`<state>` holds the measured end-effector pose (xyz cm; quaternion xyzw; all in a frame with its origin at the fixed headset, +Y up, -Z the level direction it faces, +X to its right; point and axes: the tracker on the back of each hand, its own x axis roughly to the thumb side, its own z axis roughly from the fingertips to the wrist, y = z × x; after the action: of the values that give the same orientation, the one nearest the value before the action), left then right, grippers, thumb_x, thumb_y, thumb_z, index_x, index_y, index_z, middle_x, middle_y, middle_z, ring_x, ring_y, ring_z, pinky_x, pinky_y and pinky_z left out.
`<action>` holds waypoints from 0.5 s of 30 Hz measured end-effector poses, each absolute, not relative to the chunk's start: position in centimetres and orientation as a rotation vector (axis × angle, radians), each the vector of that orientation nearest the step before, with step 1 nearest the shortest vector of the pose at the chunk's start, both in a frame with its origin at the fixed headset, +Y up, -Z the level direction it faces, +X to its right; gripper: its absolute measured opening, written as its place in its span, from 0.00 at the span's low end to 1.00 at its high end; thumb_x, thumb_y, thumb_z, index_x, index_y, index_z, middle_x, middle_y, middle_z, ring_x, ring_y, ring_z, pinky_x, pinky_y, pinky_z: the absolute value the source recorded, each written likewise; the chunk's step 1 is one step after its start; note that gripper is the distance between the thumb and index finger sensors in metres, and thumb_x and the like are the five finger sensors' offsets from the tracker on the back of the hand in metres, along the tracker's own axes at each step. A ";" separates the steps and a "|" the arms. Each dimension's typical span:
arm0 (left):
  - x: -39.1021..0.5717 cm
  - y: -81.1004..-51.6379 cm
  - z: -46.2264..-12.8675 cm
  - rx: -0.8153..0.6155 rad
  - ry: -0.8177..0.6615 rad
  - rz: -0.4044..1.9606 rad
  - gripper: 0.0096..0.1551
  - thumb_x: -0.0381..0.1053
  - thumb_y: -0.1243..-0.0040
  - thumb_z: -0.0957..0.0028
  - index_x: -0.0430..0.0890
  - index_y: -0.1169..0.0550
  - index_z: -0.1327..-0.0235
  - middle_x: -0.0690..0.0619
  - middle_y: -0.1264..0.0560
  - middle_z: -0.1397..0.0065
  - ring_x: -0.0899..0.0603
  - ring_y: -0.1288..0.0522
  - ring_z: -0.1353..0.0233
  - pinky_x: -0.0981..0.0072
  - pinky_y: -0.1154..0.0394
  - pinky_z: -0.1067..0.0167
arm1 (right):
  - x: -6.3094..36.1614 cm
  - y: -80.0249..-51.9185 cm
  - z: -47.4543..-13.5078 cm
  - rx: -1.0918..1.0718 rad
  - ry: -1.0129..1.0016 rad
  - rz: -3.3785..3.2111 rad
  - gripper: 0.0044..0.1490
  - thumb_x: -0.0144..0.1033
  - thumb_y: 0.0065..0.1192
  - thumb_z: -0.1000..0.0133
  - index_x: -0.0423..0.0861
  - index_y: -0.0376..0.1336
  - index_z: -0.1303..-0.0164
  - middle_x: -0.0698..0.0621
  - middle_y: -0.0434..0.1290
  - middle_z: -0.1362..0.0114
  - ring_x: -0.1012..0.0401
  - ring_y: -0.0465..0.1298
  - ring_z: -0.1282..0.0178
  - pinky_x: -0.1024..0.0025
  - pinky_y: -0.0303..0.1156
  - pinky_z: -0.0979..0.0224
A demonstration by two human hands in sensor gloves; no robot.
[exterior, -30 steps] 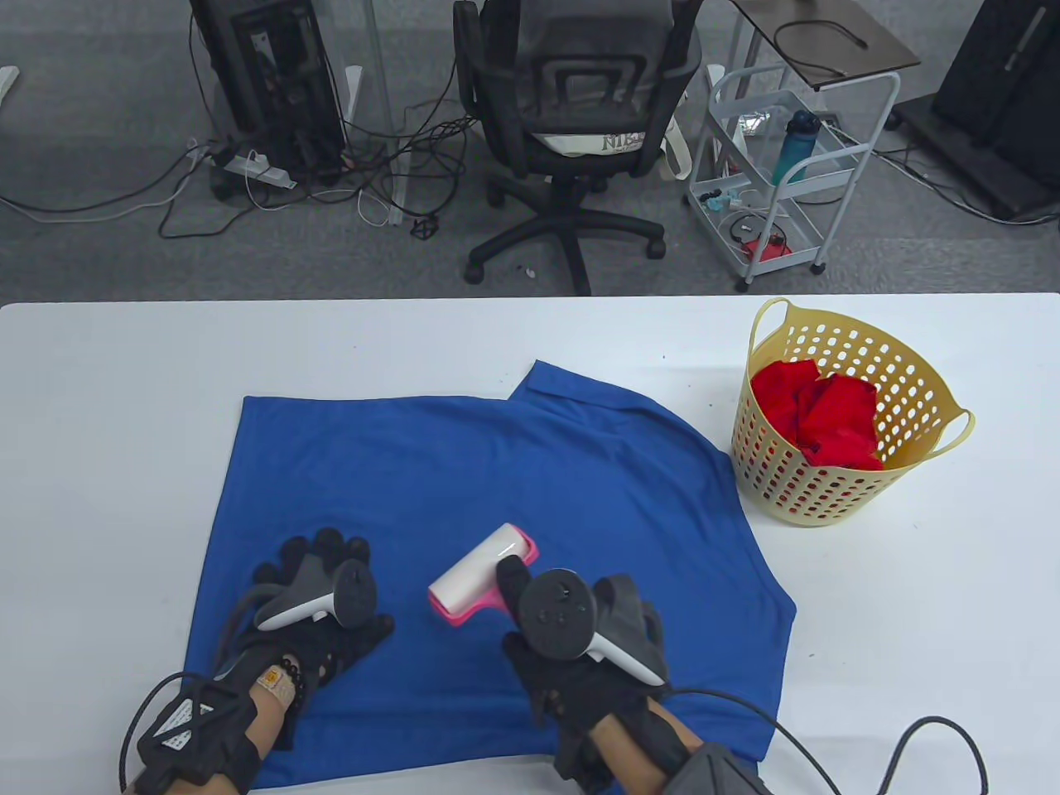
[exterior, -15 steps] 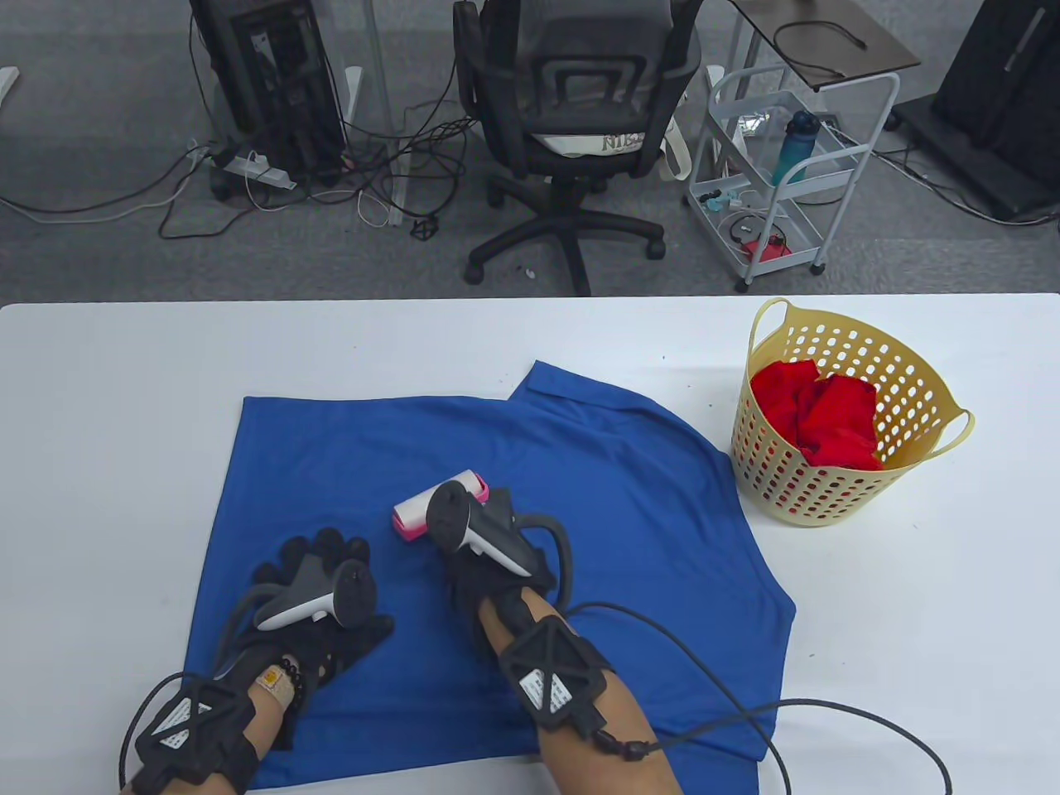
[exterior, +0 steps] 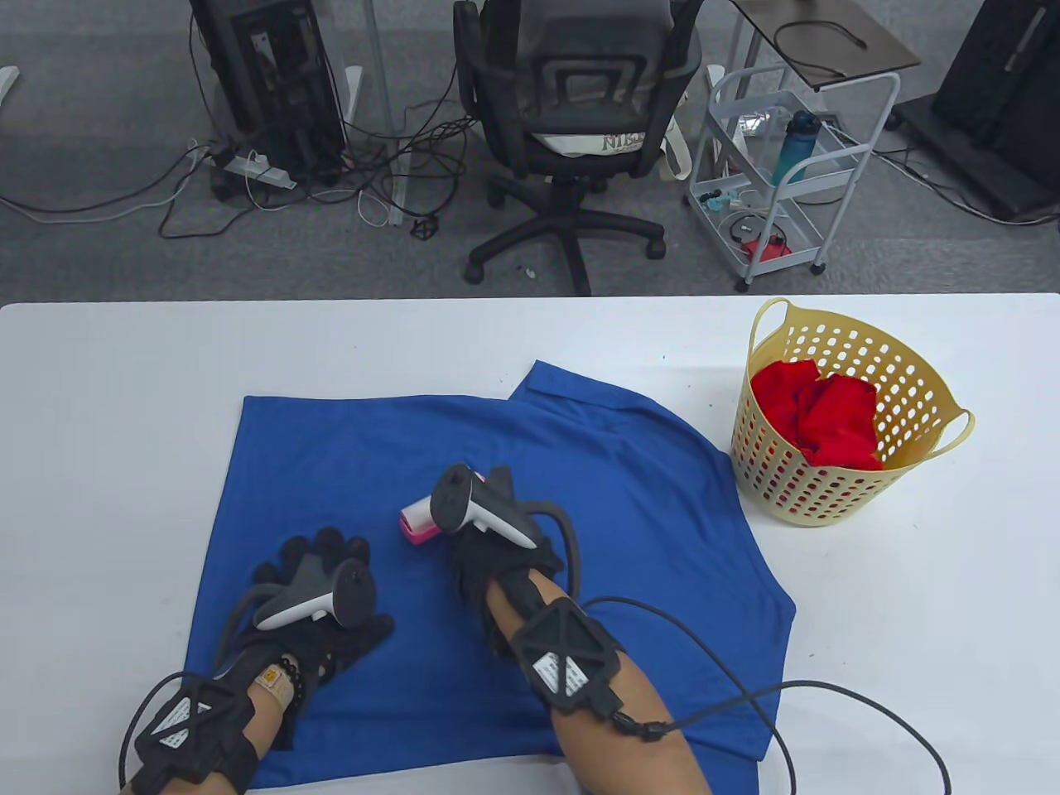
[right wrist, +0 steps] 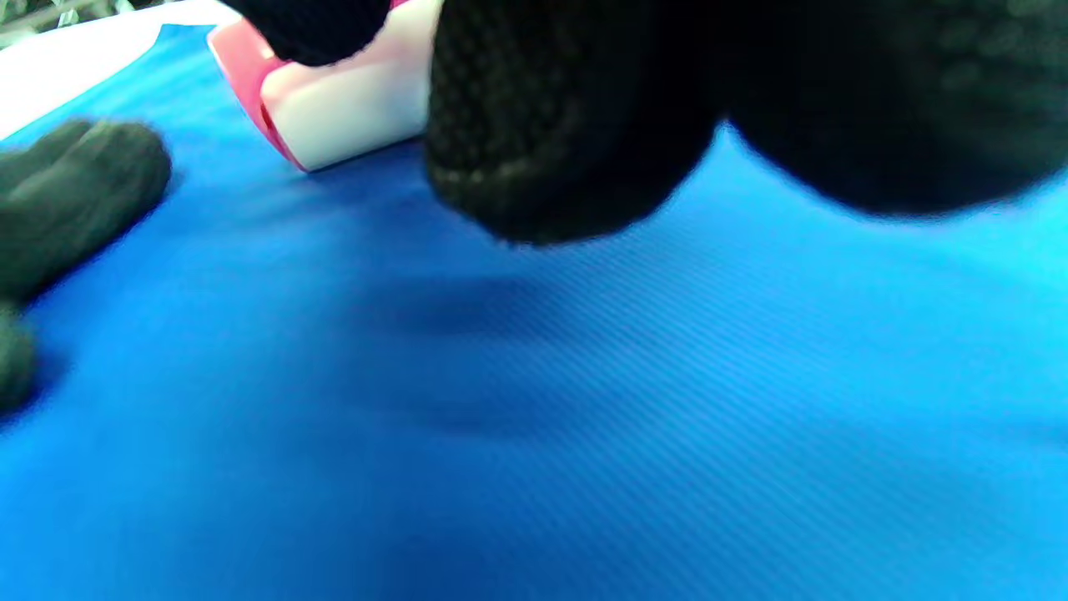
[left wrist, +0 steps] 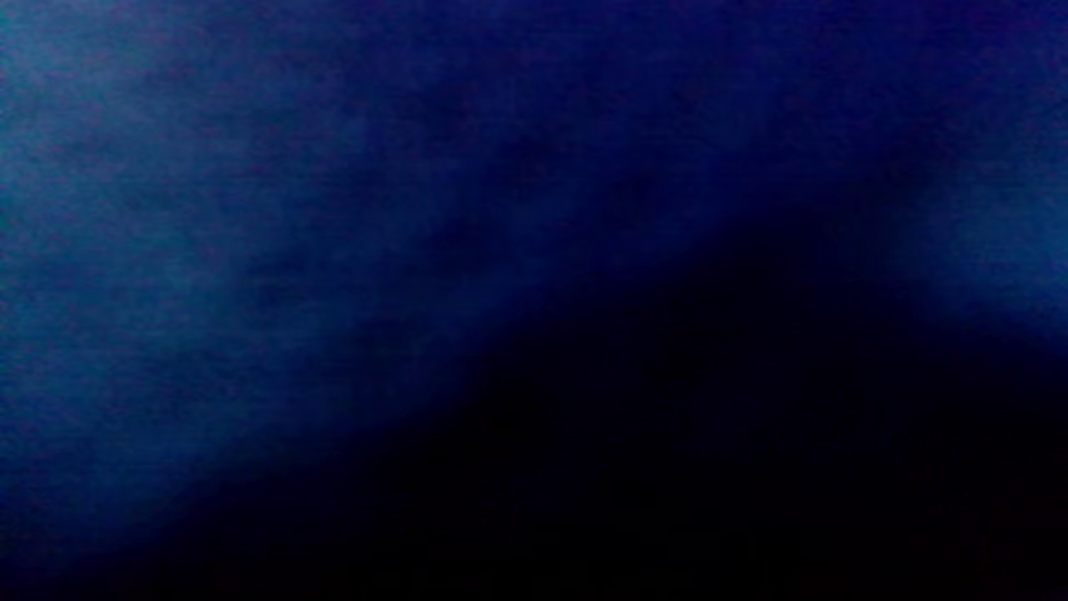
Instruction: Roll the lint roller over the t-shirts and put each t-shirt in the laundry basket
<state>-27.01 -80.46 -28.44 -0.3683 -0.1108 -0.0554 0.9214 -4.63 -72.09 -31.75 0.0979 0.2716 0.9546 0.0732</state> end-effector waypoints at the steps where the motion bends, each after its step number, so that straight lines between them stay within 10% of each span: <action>1: -27.0 -80.5 -28.4 -0.757 -0.228 -0.114 0.60 0.77 0.83 0.63 0.48 0.88 0.40 0.35 0.90 0.29 0.19 0.84 0.29 0.13 0.72 0.39 | -3.5 -71.8 -30.4 0.326 0.851 2.873 0.44 0.48 0.49 0.45 0.49 0.35 0.26 0.44 0.68 0.45 0.63 0.80 0.71 0.71 0.83 0.71; 9: -27.1 -80.5 -28.5 -0.757 -0.229 -0.113 0.60 0.77 0.83 0.63 0.48 0.89 0.40 0.35 0.90 0.29 0.19 0.84 0.29 0.13 0.72 0.39 | 2.9 -70.5 -20.8 0.425 0.961 2.961 0.44 0.48 0.49 0.45 0.48 0.37 0.25 0.43 0.70 0.46 0.63 0.81 0.73 0.72 0.84 0.73; 15: -27.1 -80.5 -28.5 -0.757 -0.228 -0.113 0.60 0.77 0.83 0.63 0.48 0.89 0.40 0.35 0.90 0.29 0.19 0.84 0.29 0.13 0.72 0.39 | 3.6 -70.4 -20.0 0.412 0.961 2.951 0.44 0.48 0.49 0.45 0.47 0.38 0.25 0.44 0.70 0.47 0.63 0.81 0.74 0.72 0.84 0.74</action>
<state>-27.11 -80.45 -28.48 -0.3686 -0.1112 -0.0551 0.9213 3.57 -70.39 -20.01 0.1315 0.3070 0.9426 0.0055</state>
